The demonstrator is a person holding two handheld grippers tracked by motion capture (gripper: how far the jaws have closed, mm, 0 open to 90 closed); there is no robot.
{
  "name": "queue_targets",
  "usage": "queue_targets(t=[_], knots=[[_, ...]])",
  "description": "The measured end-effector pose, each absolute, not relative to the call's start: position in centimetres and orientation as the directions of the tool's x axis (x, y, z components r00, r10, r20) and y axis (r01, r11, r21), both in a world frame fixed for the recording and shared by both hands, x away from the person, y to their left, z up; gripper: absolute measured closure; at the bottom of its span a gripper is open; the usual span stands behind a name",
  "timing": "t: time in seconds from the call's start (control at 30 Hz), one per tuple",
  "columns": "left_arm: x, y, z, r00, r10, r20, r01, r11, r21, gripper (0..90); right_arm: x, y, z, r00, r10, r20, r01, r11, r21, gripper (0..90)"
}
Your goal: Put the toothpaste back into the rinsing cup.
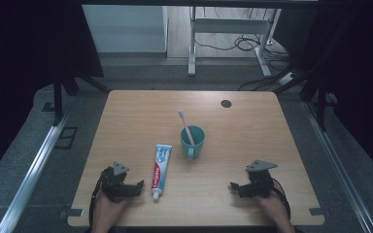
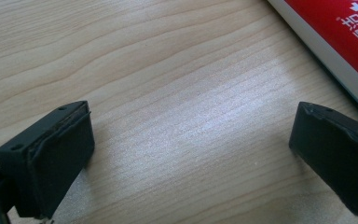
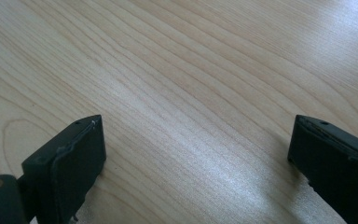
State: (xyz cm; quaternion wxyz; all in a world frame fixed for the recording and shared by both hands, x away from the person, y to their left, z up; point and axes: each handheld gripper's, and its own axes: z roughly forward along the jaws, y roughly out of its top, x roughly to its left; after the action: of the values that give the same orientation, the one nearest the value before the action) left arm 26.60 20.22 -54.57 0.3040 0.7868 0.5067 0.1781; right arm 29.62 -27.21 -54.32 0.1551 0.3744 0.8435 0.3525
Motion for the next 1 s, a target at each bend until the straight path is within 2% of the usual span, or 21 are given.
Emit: queue_targets(t=[0.1, 0.23, 0.33, 0.47, 0.77, 1.0], knots=[[26.5, 20.4, -54.4, 0.443, 0.896, -0.028, 0.684, -0.317, 0.657, 2.1, 29.6, -27.2, -54.3, -0.67, 0.742, 0.002, 0.523, 0.47, 0.711, 4.6], [26.4, 20.6, -54.1, 0.454, 0.891, -0.025, 0.675, -0.325, 0.663, 12.8, 29.6, -27.3, -54.3, -0.666, 0.746, 0.002, 0.524, 0.466, 0.713, 5.5], [26.3, 20.5, -54.0, 0.455, 0.89, -0.003, 0.666, -0.338, 0.665, 15.3, 29.6, -27.3, -54.3, -0.665, 0.747, 0.002, 0.524, 0.465, 0.713, 5.6], [26.0, 20.5, -53.3, 0.464, 0.886, -0.002, 0.64, -0.333, 0.693, 26.3, 29.6, -27.3, -54.3, -0.665, 0.747, 0.002, 0.525, 0.465, 0.713, 5.7], [25.8, 20.7, -52.3, 0.502, 0.861, -0.078, 0.613, -0.29, 0.735, 57.9, 29.6, -27.3, -54.3, -0.664, 0.748, 0.001, 0.524, 0.465, 0.713, 5.8], [25.8, 20.4, -51.9, 0.549, 0.83, -0.102, 0.607, -0.312, 0.731, 83.7, 29.6, -27.3, -54.3, -0.663, 0.749, 0.001, 0.525, 0.464, 0.713, 5.9]])
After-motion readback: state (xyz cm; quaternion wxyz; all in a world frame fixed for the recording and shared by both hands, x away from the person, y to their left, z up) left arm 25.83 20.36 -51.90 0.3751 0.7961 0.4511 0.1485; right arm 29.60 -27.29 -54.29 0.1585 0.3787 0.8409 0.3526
